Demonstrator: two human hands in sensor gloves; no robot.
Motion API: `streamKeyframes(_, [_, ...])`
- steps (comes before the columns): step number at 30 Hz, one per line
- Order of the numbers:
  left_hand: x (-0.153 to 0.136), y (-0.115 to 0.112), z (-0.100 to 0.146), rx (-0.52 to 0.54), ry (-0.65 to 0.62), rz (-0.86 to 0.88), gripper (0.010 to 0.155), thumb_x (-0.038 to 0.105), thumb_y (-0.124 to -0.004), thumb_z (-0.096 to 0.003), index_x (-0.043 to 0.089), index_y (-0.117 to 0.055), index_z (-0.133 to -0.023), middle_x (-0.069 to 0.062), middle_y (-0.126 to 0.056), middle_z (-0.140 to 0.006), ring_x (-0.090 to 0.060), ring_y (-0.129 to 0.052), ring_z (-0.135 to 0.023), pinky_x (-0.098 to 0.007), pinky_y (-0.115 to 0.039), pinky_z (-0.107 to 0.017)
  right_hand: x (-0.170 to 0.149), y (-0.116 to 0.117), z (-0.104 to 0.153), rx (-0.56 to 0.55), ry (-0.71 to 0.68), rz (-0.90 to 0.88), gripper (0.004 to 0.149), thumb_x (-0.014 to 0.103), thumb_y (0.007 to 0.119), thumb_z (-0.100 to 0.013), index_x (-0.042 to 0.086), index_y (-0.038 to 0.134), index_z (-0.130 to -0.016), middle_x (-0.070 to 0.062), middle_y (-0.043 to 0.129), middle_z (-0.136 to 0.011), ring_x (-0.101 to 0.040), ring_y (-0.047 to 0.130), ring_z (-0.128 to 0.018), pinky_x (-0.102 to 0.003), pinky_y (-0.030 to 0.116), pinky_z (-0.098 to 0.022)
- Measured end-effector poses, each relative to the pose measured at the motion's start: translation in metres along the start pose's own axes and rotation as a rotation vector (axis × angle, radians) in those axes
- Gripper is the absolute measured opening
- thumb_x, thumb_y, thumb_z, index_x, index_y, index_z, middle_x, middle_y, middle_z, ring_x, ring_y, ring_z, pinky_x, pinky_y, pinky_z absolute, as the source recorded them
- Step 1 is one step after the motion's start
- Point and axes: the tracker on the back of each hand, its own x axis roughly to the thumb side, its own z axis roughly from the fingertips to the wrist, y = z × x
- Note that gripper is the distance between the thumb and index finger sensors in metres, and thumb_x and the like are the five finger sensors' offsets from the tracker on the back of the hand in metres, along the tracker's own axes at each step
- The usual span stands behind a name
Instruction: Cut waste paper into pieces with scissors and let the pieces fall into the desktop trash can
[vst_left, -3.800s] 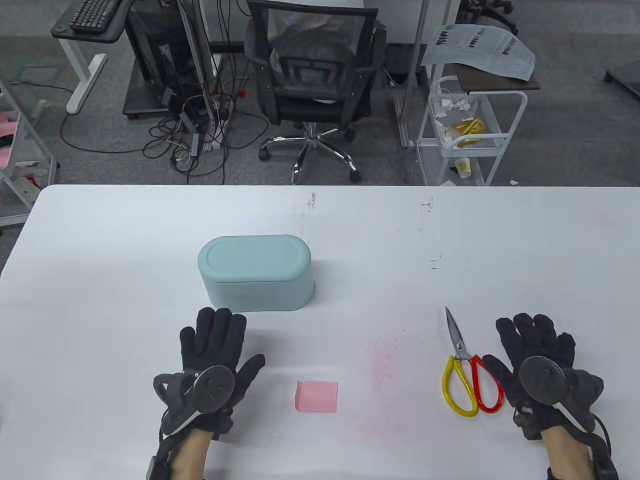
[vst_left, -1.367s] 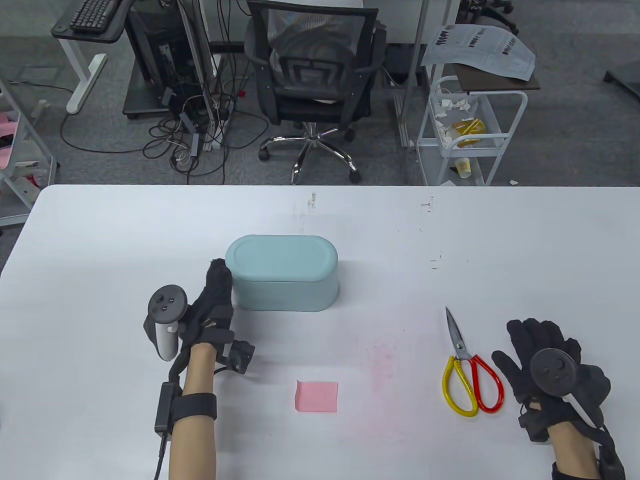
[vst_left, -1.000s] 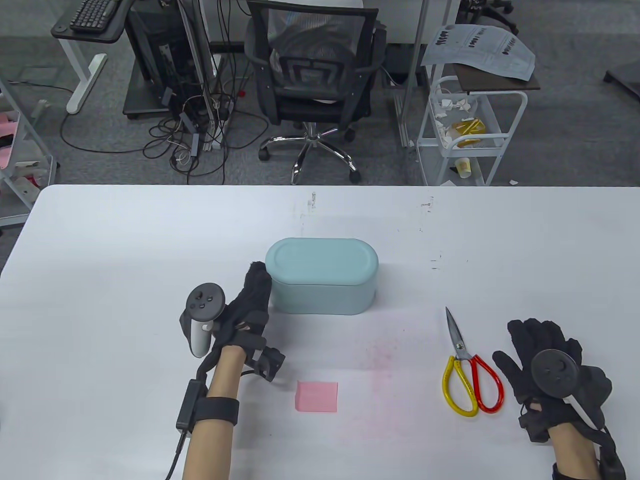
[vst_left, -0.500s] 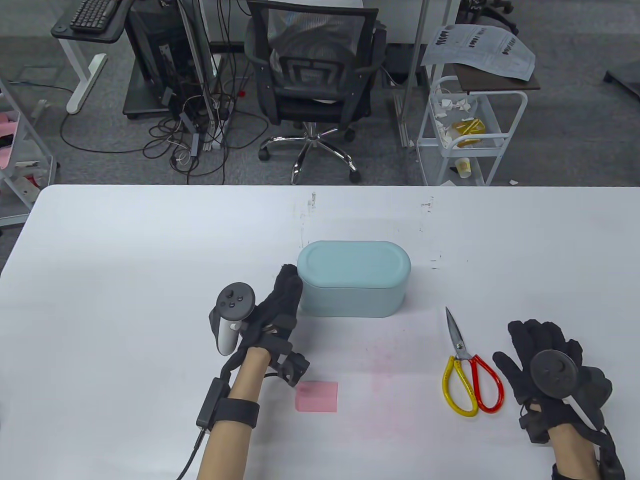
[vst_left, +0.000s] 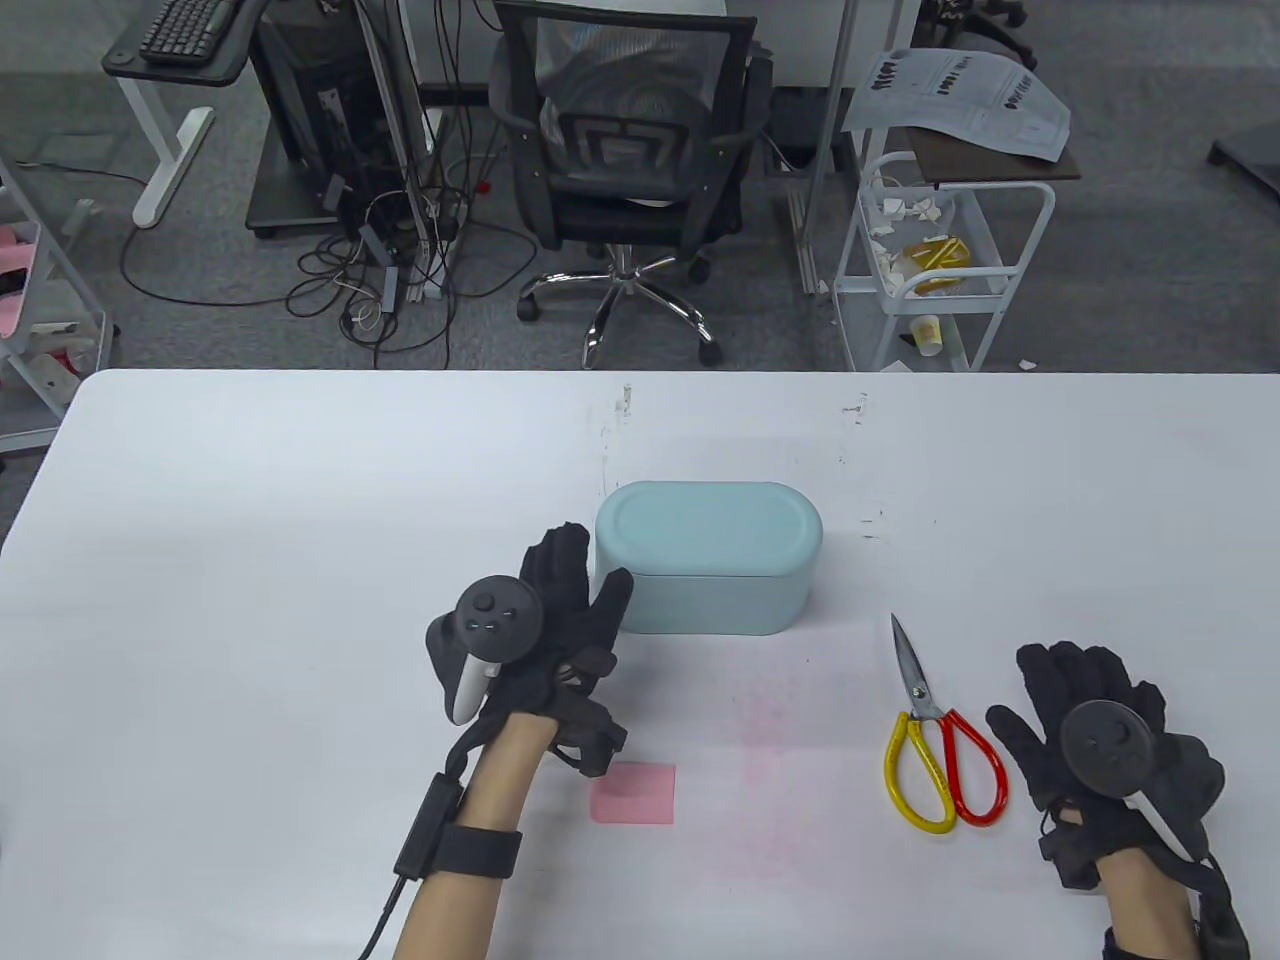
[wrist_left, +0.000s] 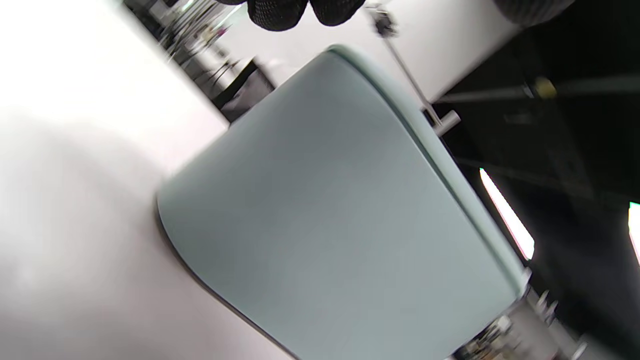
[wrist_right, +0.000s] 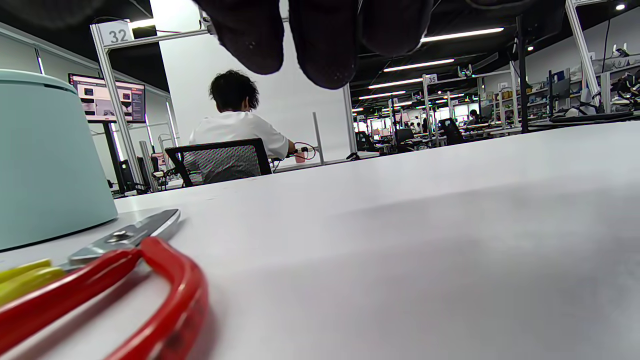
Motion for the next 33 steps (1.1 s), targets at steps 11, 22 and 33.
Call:
streamKeyframes(11, [0.082,-0.04,-0.007,0.027,-0.226,-0.601,0.086,0.075,-0.053,-0.0483,0.028,-0.033,-0.118,-0.003,-0.034,-0.129,-0.033,-0.026,-0.121,-0.061,-0.018,-0.079,0.002,0.002,0.0,0.008,-0.002,-0.007,0.076,0.069,0.057,-0.034,0.031,0.058,-0.1,-0.002,0.059,-0.107,-0.042,0.052,-0.103,-0.071,0.04,-0.068])
streamKeyframes(22, [0.069,-0.062,-0.01,0.029,-0.244,-0.597,0.085,0.074,-0.055,-0.0476,0.03,-0.035,-0.117,-0.001,-0.035,-0.129,-0.031,-0.03,-0.121,-0.063,-0.021,-0.079,0.0,0.001,0.0,0.007,0.006,-0.012,0.076,0.069,0.057,-0.034,0.031,0.058,-0.1,-0.002,0.059,-0.107,-0.042,0.052,-0.103,-0.07,0.04,-0.068])
streamKeyframes(33, [0.072,-0.068,-0.008,0.067,-0.263,-0.702,0.087,0.075,-0.055,-0.0462,0.028,-0.035,-0.117,-0.007,-0.037,-0.128,-0.034,-0.038,-0.121,-0.064,-0.03,-0.08,0.001,0.001,0.001,0.01,0.0,-0.015,0.076,0.069,0.057,-0.034,0.031,0.058,-0.1,-0.002,0.059,-0.107,-0.042,0.052,-0.103,-0.07,0.04,-0.068])
